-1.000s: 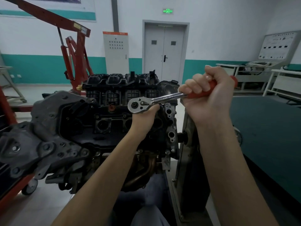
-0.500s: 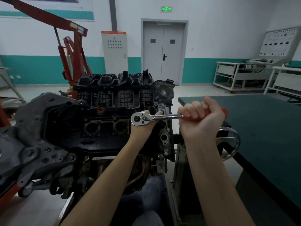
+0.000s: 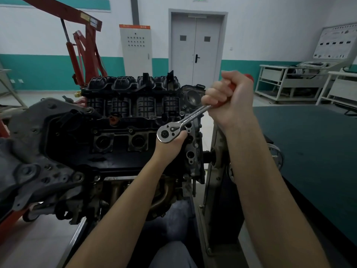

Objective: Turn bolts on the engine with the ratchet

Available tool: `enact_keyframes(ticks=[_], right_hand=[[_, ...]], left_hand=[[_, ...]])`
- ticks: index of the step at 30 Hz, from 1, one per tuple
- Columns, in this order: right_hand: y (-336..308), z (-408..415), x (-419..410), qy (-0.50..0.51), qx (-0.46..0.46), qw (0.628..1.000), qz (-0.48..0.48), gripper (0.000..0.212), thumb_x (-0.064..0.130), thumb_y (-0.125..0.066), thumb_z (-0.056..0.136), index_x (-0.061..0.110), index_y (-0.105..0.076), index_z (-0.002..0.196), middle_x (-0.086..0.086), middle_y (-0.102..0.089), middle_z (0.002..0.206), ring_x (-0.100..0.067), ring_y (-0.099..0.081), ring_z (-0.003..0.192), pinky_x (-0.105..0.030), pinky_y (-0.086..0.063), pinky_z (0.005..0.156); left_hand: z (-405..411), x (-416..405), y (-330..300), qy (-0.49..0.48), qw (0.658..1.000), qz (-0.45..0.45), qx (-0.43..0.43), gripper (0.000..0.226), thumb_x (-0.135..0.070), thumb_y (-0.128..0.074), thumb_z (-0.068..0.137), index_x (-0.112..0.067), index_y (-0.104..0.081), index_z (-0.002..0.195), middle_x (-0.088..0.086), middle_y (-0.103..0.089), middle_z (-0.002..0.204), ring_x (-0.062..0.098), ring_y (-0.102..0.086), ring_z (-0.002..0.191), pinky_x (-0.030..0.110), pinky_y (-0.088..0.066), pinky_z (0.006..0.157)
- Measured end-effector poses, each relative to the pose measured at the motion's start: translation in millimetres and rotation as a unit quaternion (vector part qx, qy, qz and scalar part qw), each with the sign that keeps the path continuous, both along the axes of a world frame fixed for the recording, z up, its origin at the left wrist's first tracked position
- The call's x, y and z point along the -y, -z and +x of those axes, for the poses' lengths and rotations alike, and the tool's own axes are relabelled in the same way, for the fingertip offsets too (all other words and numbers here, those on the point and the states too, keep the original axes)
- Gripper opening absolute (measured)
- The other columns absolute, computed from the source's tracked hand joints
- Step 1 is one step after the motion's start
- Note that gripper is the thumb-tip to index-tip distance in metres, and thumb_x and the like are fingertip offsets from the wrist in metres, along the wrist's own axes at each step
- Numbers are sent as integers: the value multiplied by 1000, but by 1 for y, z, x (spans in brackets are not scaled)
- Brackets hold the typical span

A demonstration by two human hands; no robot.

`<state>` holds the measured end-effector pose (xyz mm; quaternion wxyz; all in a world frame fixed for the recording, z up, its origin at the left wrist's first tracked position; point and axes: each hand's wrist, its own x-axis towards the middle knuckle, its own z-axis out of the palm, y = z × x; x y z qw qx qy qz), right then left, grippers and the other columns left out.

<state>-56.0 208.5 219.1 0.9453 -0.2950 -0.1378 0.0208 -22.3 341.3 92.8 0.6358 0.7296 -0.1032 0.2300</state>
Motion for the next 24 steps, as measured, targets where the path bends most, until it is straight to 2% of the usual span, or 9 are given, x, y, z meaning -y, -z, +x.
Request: enact_keyframes(ticks=[2,5,7,11,14,17,19,21,24], right_hand=[[-2,1,-2,-1,1,1000,0,33,7,-45,84,18,-32,56,7,-25,39,-8,-20,34,-18,-24,36],[23,-16,-3,46,30,996,76,32,8,-49,76,19,-33,51,7,-25,40,-9,-20,37,-19,-24,40],[53,-34,-5,99,44,984,141,36,10,-46,83,20,-34,50,7,-26,42,-10,-22,39,-20,-28,43],[93,-63,-15,139,26,966,215,31,15,-46,80,20,-36,51,5,-28,44,-12,-28,42,-23,-36,46],[81,-55,-11,131,39,972,191,31,14,-45,78,20,-35,49,6,-26,41,-11,-25,39,-21,-33,44],[40,-30,1,97,37,990,98,32,10,-47,76,20,-32,50,7,-23,40,-10,-20,37,-19,-27,42],[12,-12,3,57,19,998,16,35,7,-45,83,19,-31,52,7,-23,40,-9,-19,36,-18,-25,40],[-4,-1,-1,22,10,999,-34,37,8,-42,88,19,-31,54,7,-23,40,-9,-20,36,-19,-23,39],[4,-6,-7,30,17,999,-5,36,7,-45,86,18,-33,53,7,-25,41,-9,-21,37,-19,-24,39]], left_hand=[[0,1,-1,0,1000,0,-7,54,0,-56,90,-28,-30,52,-19,-36,38,-2,-36,36,5,-28,43],[3,-1,-1,-25,999,-37,-27,48,-4,-59,89,-24,-35,53,-20,-42,39,-3,-40,38,10,-34,45],[3,2,-1,-35,998,-60,6,48,2,-59,88,-21,-35,53,-17,-41,40,-1,-39,40,13,-34,48],[2,10,-2,-61,989,-100,86,54,-8,-65,92,-22,-30,53,-17,-36,40,0,-36,41,8,-34,49],[5,9,1,-40,990,-101,93,58,0,-57,94,-23,-27,50,-16,-34,39,0,-33,38,8,-28,46],[7,9,2,-23,990,-105,92,56,12,-53,88,-25,-35,50,-17,-40,40,-2,-36,39,8,-29,45],[5,10,2,-12,990,-100,97,58,3,-56,86,-32,-35,45,-17,-38,41,0,-33,40,10,-27,45],[2,9,0,-5,992,-84,96,53,-9,-56,83,-32,-37,40,-18,-35,41,1,-30,39,9,-25,44],[5,5,4,-25,993,-91,74,57,-4,-59,85,-32,-40,40,-18,-38,41,0,-35,39,8,-31,45]])
